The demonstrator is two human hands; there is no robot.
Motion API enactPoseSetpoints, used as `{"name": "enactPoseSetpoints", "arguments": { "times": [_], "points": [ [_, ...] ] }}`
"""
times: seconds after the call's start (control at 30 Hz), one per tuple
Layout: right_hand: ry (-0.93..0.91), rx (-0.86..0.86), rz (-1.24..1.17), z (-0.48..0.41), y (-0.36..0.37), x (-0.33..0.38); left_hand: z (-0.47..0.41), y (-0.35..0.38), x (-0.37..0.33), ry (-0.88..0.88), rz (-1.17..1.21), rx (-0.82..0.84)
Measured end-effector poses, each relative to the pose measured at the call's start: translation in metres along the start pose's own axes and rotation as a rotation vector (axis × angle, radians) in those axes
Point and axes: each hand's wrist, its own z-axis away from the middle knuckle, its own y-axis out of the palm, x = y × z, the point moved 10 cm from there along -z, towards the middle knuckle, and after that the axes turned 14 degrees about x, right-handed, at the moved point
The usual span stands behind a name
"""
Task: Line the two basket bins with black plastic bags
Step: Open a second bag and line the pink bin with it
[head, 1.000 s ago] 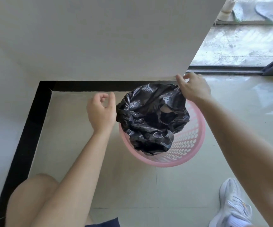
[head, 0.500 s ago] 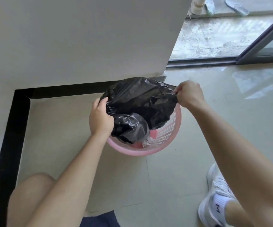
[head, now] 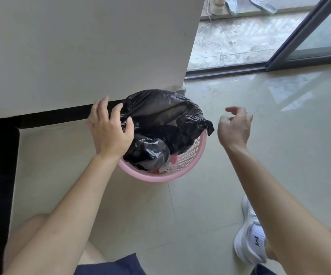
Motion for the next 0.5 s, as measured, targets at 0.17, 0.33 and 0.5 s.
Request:
{"name": "enactPoseSetpoints", "arguments": {
  "times": [0.17, 0.33, 0.5],
  "points": [
    [-0.747, 0.291, 0.327, 0.043, 0.069, 0.123, 0.013, 0.032, -0.073, 0.342, -0.079, 0.418],
    [-0.640, 0.705, 1.301, 0.056, 0.163, 0.083, 0.050, 0.068, -0.038, 0.176, -0.520, 0.832],
    [-0.597, 0.608, 1.311, 0.068, 0.146, 0.074, 0.052, 0.061, -0.022, 0.042, -0.627, 0.778]
  ]
}}
